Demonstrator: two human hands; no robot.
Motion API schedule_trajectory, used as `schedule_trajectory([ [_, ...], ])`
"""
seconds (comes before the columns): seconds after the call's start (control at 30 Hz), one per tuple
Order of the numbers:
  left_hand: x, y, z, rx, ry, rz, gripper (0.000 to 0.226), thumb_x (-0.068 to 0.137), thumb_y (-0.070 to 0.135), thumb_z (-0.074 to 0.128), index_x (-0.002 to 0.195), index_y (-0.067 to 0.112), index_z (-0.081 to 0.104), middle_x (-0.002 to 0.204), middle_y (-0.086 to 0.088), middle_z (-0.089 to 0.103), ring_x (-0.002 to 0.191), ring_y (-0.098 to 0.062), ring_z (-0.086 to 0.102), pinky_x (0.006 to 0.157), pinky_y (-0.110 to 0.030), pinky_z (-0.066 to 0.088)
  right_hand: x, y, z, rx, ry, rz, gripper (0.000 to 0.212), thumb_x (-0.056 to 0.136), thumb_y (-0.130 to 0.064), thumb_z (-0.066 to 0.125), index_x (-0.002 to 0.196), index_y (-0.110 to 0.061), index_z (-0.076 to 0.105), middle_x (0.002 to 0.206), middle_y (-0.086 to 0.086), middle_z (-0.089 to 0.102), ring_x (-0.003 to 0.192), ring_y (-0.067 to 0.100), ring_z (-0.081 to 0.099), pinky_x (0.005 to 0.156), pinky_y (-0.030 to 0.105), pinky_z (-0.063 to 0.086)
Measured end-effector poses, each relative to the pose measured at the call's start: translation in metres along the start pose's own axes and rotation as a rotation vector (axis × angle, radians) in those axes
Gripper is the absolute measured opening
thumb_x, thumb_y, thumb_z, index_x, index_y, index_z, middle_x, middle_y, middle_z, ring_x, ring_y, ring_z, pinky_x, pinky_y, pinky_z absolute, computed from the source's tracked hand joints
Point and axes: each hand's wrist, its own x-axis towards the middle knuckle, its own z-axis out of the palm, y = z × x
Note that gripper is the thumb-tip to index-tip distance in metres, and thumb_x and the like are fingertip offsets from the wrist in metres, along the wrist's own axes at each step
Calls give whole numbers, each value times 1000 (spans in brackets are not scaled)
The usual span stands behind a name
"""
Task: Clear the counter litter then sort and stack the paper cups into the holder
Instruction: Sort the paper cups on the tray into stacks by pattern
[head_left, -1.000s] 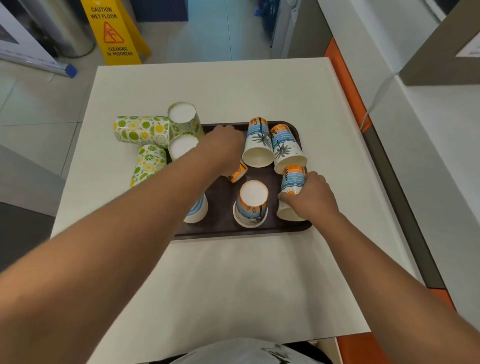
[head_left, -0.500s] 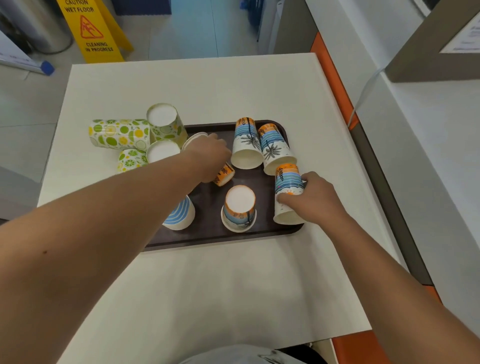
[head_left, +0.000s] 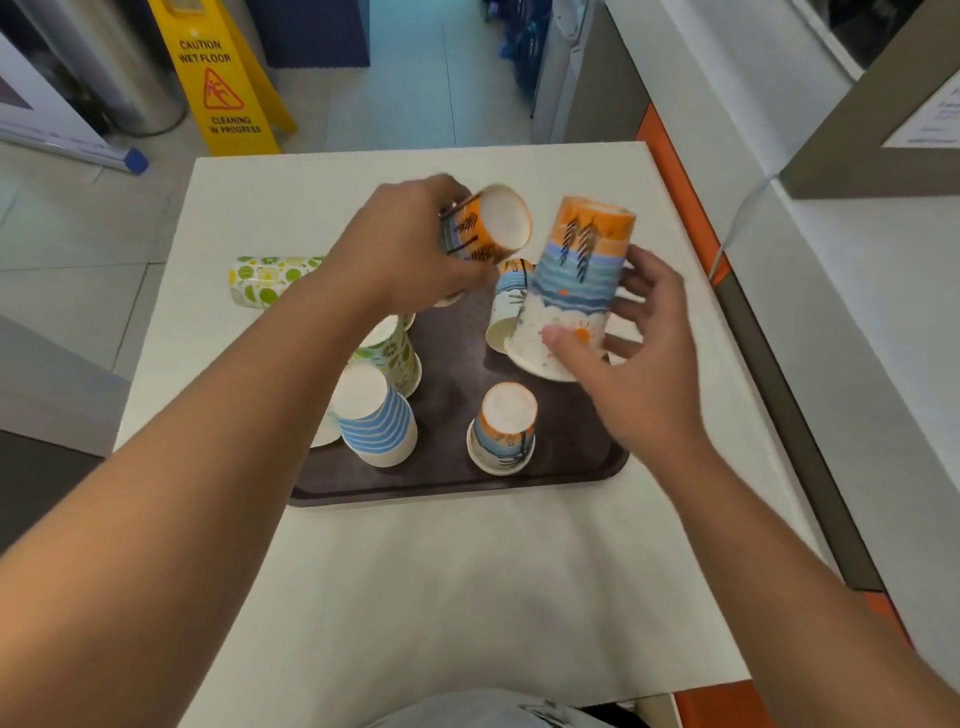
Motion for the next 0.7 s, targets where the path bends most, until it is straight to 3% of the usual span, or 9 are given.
schedule_trajectory([
  [0.07,-12,5,-7,-176,86,-31,62,68,50,81,120,22,61,108,8,67,95,-7,63,81,-18,50,-15,11,13,15,-51,-18,86,69,-14,84,139,-23,36,129,-15,49,115,1,54,83,17,52],
  [0.13,-24,10,-9,-312,136,-56,53,71,52,78,113,24,62,97,18,63,82,11,60,70,-1,44,-28,23,24,4,-117,-20,88,67,-13,85,139,-25,35,132,-7,48,115,1,54,85,17,52],
  [0.17,-30,13,-8,-357,169,-58,49,73,53,76,110,25,61,94,21,62,80,16,58,68,1,42,-33,29,27,-18,-144,-28,87,66,-14,85,137,-29,36,130,-5,48,114,2,55,87,18,52],
  [0.27,-47,17,-4,-465,301,-44,44,75,55,74,105,27,58,93,22,64,84,10,62,73,-7,48,-40,46,35,-97,-206,-43,84,65,-16,85,130,-38,37,125,-6,47,112,1,55,91,19,50],
  [0.37,-65,22,3,-557,397,-9,41,77,50,75,103,24,56,92,20,65,85,5,64,74,-12,51,-43,65,39,-102,-263,19,81,66,-16,85,131,-32,39,129,-6,50,116,6,55,96,32,51],
  [0.47,-81,24,18,-616,390,31,41,78,41,77,105,19,55,93,17,65,88,6,64,77,-14,50,-43,81,39,-121,-299,96,80,66,-18,85,131,-29,41,128,-7,56,116,6,57,96,35,51],
  [0.53,-90,21,33,-616,312,33,45,77,37,79,109,16,56,100,14,65,93,7,63,80,-13,49,-43,88,36,-133,-326,157,82,65,-16,87,133,-26,42,125,-8,60,114,3,58,95,28,52],
  [0.63,-101,11,60,-620,193,7,54,75,35,80,118,14,57,108,9,65,99,6,61,81,-12,47,-43,94,24,-165,-359,216,86,65,-9,86,138,-21,41,128,-8,58,111,-3,57,86,6,47],
  [0.7,-106,6,74,-619,138,-25,54,73,37,79,118,18,57,107,10,64,98,5,61,81,-14,48,-42,98,13,-216,-358,225,82,69,-3,82,138,-19,42,130,-9,55,103,-6,55,78,2,45],
])
